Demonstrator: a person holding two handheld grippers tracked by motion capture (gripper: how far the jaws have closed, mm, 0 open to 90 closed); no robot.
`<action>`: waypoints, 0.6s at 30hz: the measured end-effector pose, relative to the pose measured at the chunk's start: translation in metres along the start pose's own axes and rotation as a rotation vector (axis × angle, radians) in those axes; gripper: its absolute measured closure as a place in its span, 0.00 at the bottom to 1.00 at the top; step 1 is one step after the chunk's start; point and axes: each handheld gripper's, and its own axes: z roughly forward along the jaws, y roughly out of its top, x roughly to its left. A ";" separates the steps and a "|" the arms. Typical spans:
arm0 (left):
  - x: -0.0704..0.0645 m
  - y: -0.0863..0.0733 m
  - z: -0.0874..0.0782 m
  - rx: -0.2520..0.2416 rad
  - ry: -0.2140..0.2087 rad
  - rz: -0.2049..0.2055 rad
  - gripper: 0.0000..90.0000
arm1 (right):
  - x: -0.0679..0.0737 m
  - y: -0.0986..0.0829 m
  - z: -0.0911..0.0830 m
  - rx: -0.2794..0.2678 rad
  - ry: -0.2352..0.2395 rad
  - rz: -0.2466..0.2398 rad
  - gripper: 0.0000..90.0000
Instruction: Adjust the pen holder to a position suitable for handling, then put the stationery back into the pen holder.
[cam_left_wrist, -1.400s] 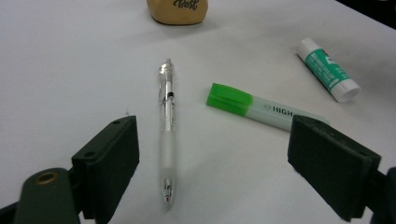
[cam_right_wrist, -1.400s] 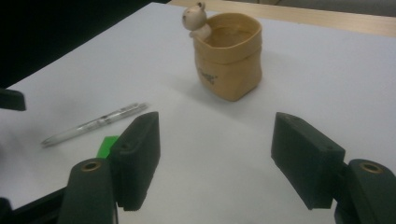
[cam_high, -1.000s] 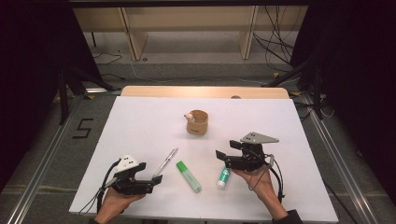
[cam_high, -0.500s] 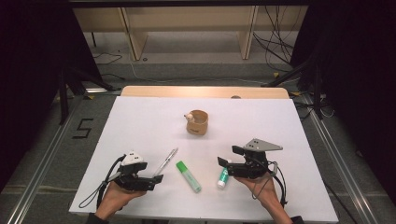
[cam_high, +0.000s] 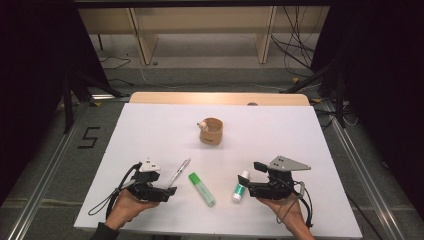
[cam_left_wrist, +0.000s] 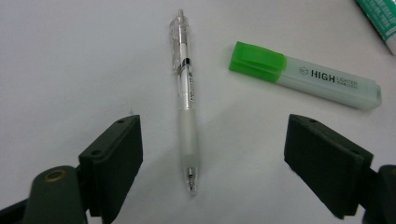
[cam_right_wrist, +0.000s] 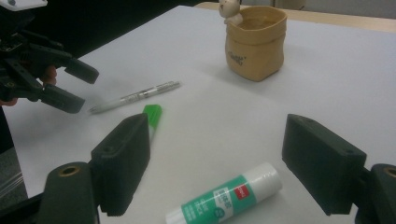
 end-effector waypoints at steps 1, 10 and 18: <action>0.000 0.001 0.001 0.007 0.005 0.006 0.23 | 0.000 -0.001 -0.002 0.002 -0.001 0.001 0.27; 0.002 0.006 0.005 0.054 -0.006 0.020 0.30 | 0.000 -0.010 -0.008 0.010 -0.008 0.002 0.27; 0.005 0.010 0.009 0.103 0.006 0.030 0.37 | 0.002 -0.013 -0.014 0.009 0.000 0.002 0.27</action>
